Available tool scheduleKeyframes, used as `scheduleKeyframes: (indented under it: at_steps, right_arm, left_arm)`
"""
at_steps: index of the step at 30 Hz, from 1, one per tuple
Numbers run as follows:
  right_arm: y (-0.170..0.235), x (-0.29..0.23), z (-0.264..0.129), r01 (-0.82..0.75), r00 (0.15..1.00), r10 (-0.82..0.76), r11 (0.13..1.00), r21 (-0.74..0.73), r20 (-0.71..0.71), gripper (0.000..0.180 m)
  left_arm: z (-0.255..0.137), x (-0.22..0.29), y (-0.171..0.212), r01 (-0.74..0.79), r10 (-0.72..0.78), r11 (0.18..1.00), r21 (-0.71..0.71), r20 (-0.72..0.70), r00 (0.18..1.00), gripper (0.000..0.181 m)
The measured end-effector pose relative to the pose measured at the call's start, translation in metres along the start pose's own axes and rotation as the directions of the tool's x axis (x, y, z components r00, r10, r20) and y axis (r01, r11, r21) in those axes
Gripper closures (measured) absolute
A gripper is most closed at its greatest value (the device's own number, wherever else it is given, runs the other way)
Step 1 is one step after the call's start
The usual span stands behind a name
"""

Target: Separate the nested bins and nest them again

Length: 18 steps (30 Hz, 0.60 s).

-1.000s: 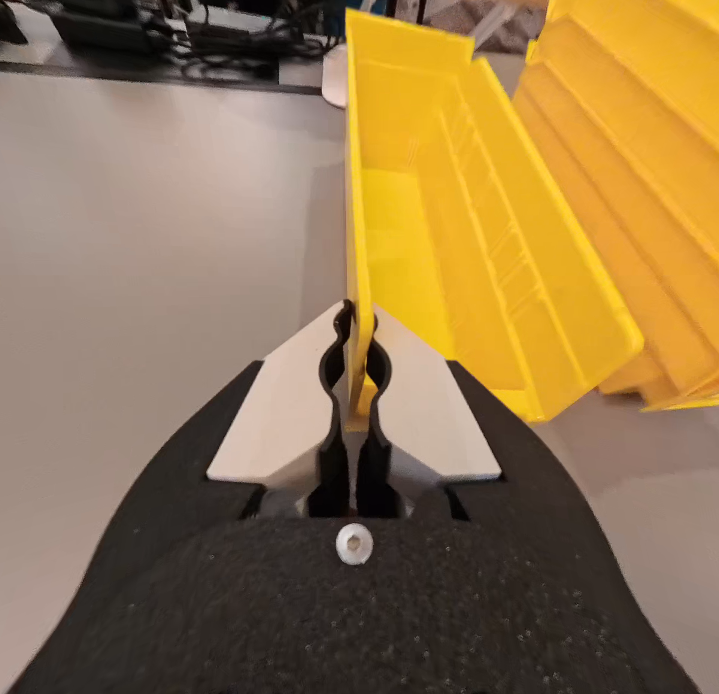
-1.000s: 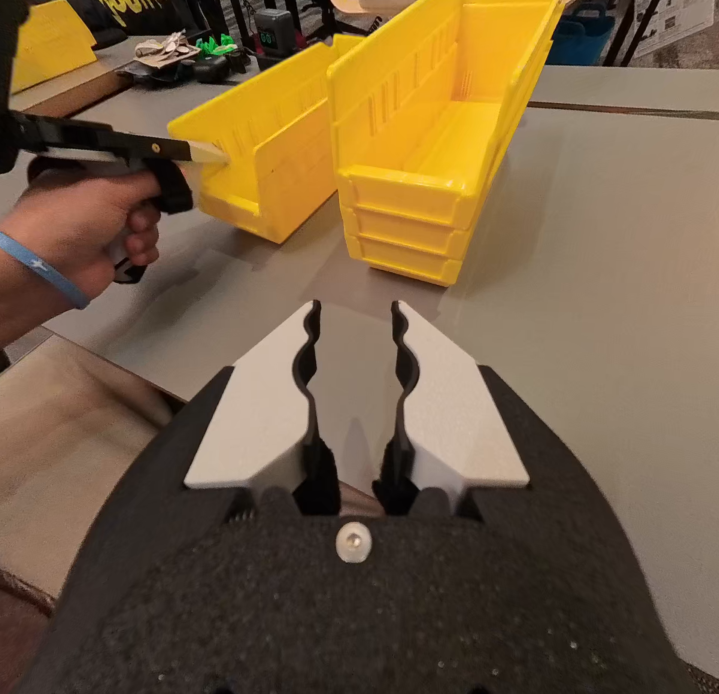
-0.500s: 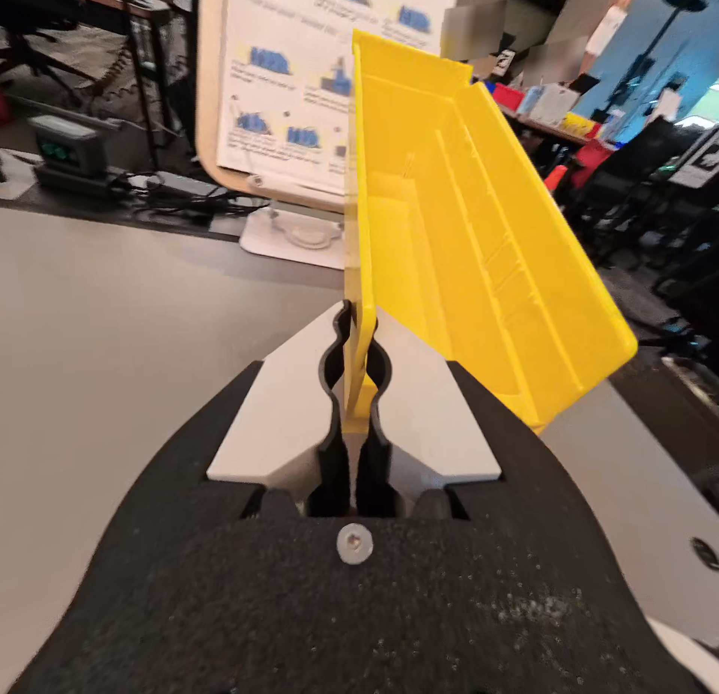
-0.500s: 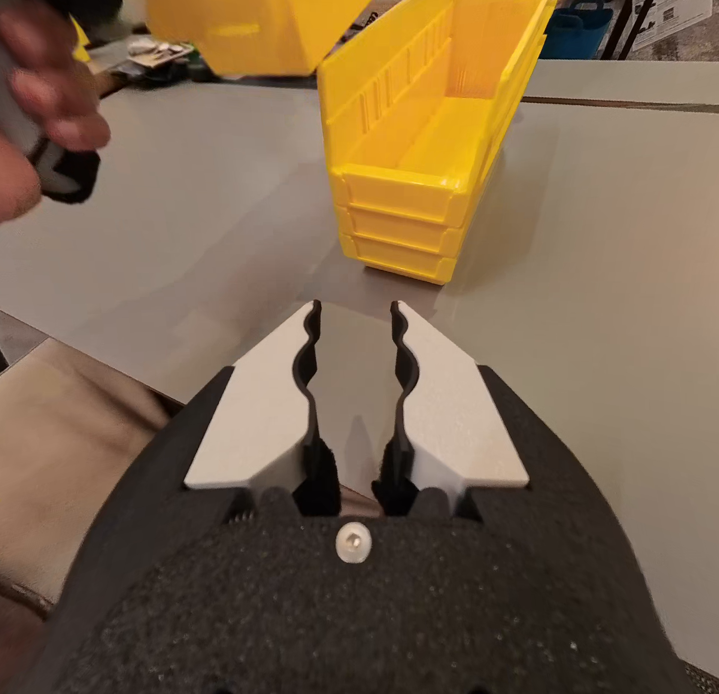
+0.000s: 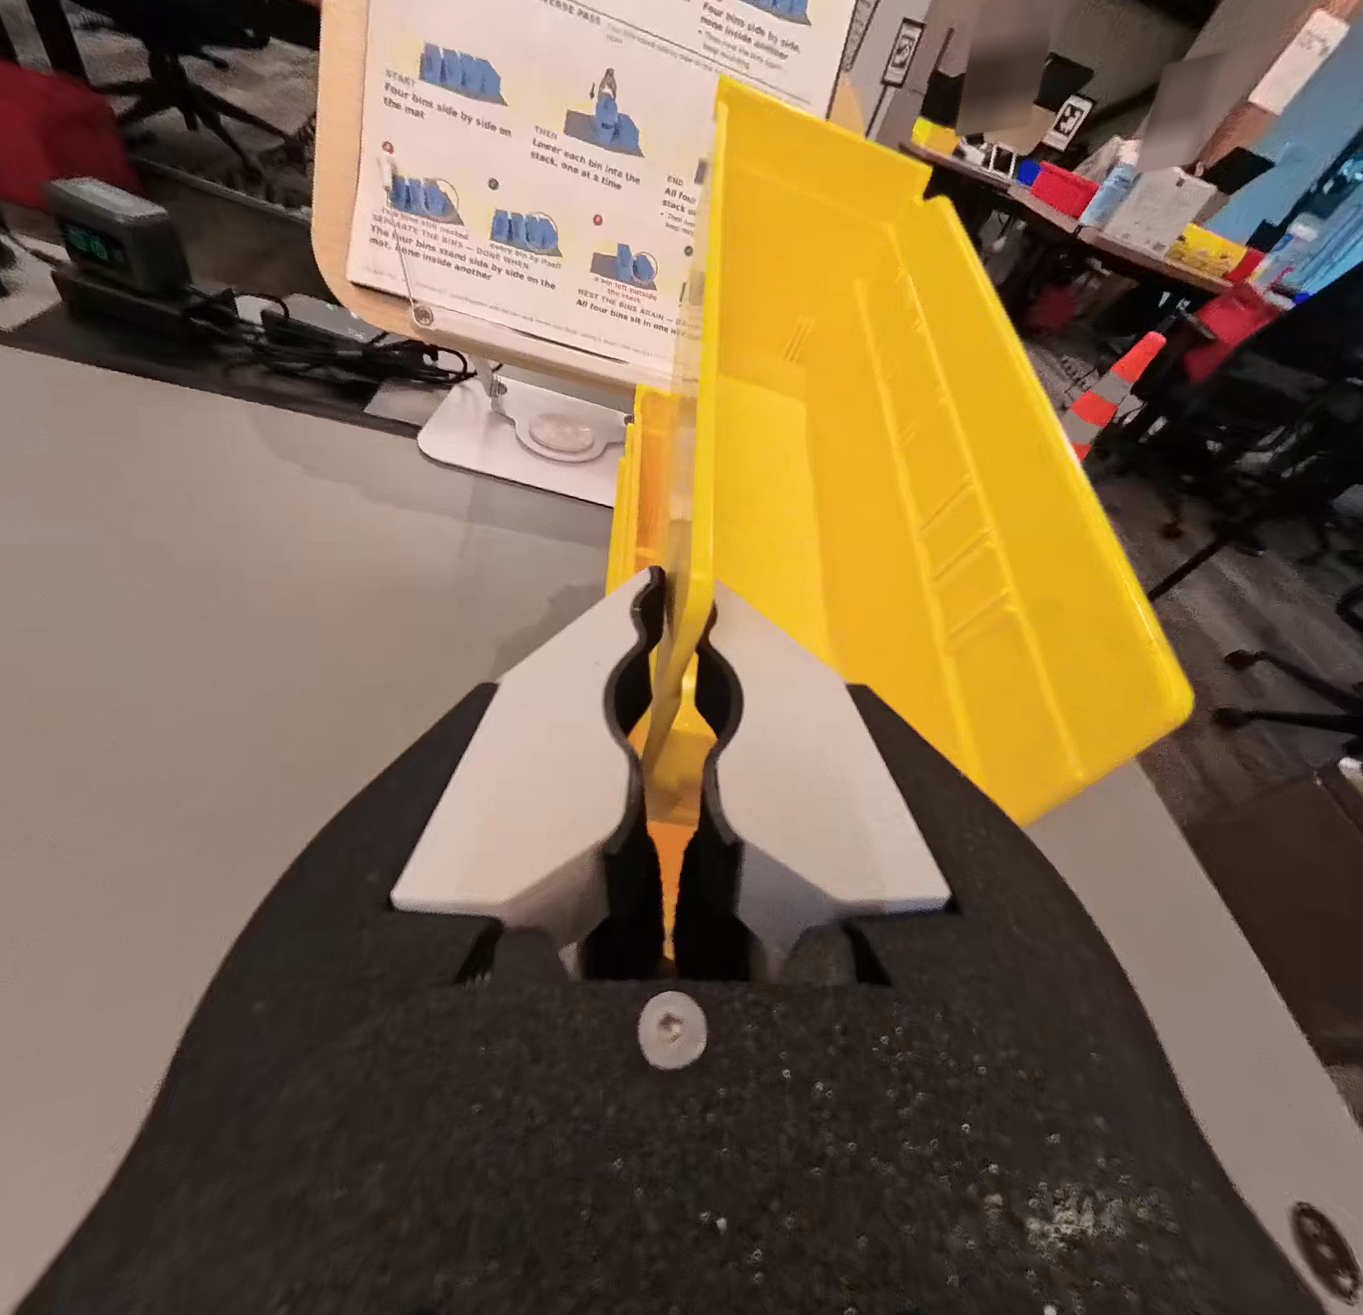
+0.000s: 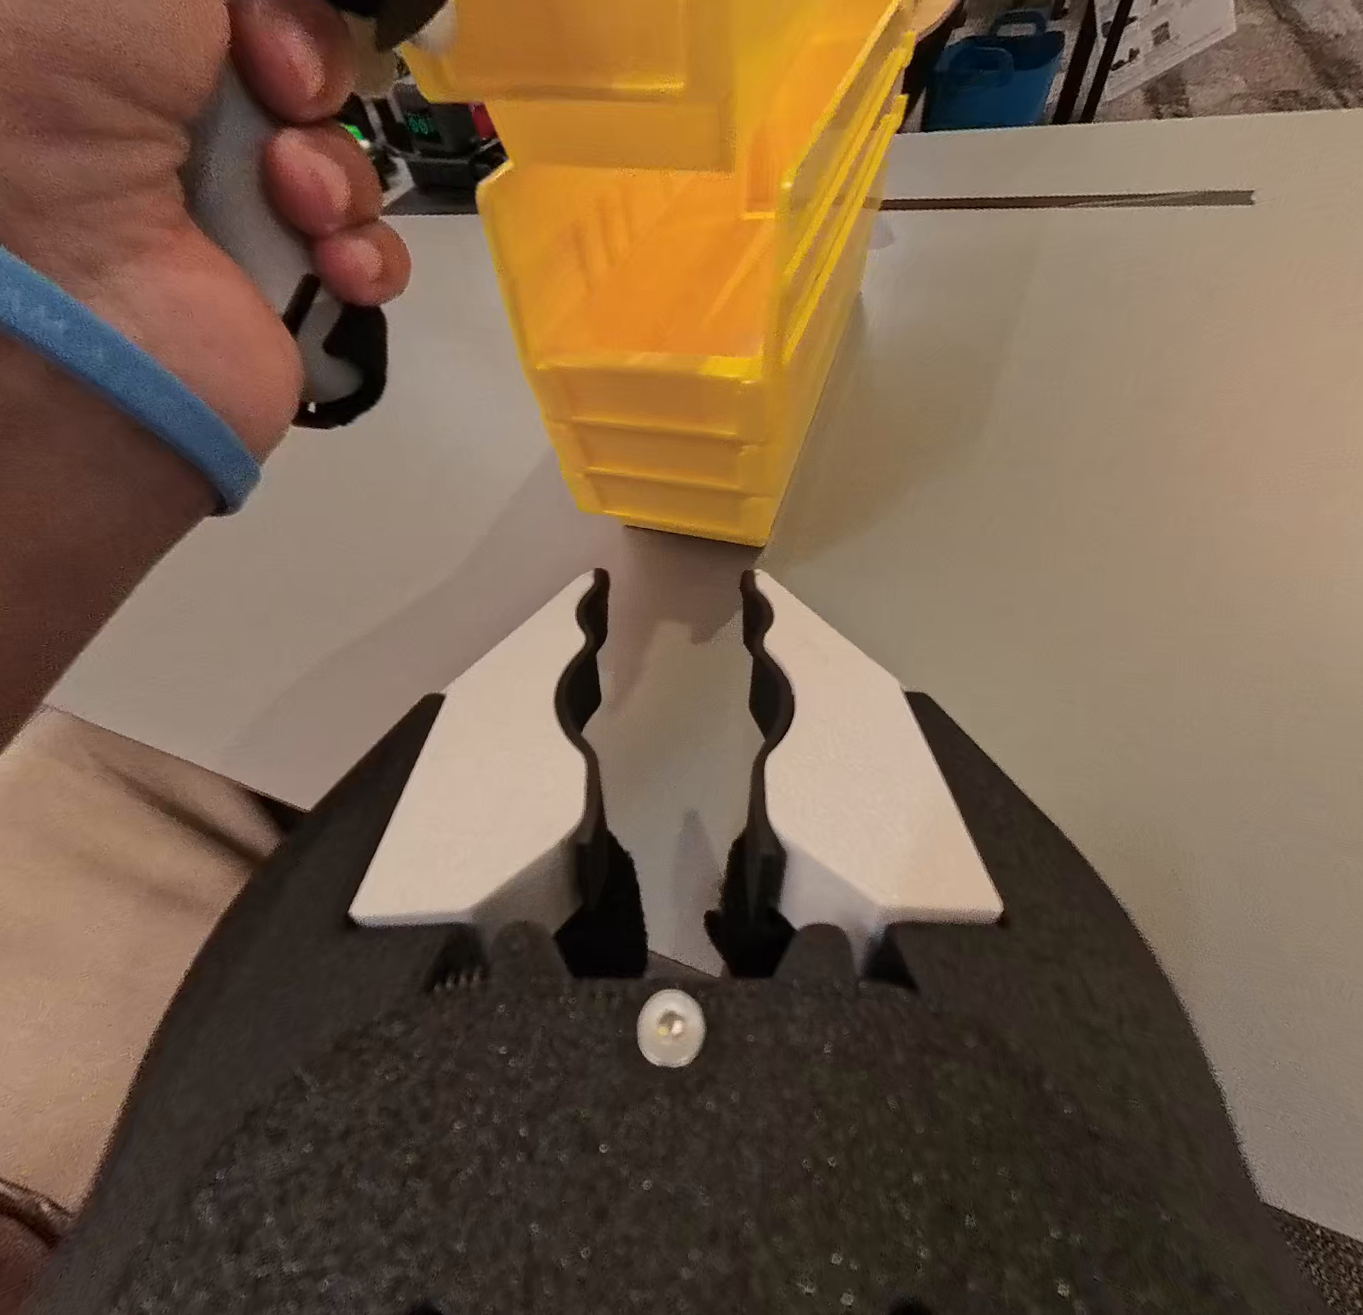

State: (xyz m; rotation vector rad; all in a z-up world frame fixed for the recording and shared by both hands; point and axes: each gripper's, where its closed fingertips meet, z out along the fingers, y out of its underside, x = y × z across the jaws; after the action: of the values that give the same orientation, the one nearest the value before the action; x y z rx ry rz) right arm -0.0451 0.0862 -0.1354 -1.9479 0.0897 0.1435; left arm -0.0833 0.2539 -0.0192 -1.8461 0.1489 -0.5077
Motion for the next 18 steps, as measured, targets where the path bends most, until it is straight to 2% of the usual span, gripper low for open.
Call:
scheduleKeyframes:
  at_steps: [1, 6, 11, 18]
  right_arm:
    - [-0.001, 0.003, -0.001, -0.012, 1.0, 0.012, 1.0, 0.002, -0.001, 0.144]
    - [-0.001, 0.012, -0.001, -0.056, 0.998, 0.056, 0.998, 0.0, 0.002, 0.144]
    - [-0.001, 0.011, 0.0, -0.07, 0.997, 0.07, 0.998, -0.008, 0.019, 0.143]
    - [-0.001, 0.009, 0.004, -0.068, 0.997, 0.068, 0.998, -0.018, 0.034, 0.143]
  left_arm:
    - [0.0, 0.002, 0.002, 0.029, -0.029, 1.0, -0.007, -0.003, 1.0, 0.179]
    - [-0.007, 0.01, 0.016, 0.018, -0.018, 1.0, -0.022, -0.012, 1.0, 0.18]
    - [0.007, -0.003, 0.03, 0.045, -0.042, 0.997, -0.061, 0.04, 0.998, 0.179]
    - [0.02, -0.009, 0.047, 0.009, -0.004, 0.998, -0.056, 0.086, 0.996, 0.178]
